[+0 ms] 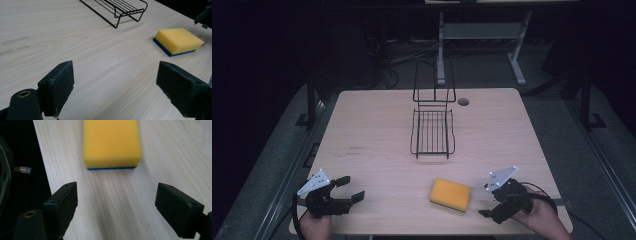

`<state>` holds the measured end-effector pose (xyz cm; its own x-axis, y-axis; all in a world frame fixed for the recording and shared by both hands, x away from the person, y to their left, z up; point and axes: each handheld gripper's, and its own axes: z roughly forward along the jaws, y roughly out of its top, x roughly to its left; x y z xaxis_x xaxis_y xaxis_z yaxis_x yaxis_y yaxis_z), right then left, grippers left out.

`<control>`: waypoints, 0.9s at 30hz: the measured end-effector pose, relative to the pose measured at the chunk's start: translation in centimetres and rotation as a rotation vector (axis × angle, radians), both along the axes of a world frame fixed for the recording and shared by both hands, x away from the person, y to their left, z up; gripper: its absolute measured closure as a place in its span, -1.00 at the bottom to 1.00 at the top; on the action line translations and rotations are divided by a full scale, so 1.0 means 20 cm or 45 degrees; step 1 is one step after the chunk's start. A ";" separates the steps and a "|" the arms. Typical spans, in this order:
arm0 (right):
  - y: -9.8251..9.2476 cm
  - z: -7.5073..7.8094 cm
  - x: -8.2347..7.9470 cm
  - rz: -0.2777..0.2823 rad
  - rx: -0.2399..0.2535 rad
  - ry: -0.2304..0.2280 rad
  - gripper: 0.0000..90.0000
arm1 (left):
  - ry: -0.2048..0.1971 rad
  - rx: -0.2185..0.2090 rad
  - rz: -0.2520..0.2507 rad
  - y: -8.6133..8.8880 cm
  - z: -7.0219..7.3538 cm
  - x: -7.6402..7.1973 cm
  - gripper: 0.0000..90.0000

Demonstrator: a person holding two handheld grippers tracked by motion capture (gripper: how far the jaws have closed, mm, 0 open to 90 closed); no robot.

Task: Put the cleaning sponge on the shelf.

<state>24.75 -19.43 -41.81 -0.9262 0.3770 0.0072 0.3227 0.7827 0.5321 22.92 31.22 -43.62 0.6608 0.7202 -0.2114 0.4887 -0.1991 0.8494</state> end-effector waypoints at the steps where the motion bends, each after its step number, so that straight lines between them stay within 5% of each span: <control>1: 0.00 0.00 0.00 0.000 0.000 0.000 -0.60 | 0.000 -0.001 0.001 0.00 0.00 0.00 -0.69; 27: 0.25 0.05 0.11 0.127 -0.045 0.029 -0.62 | -0.009 -0.006 -0.003 0.01 0.01 0.00 -0.69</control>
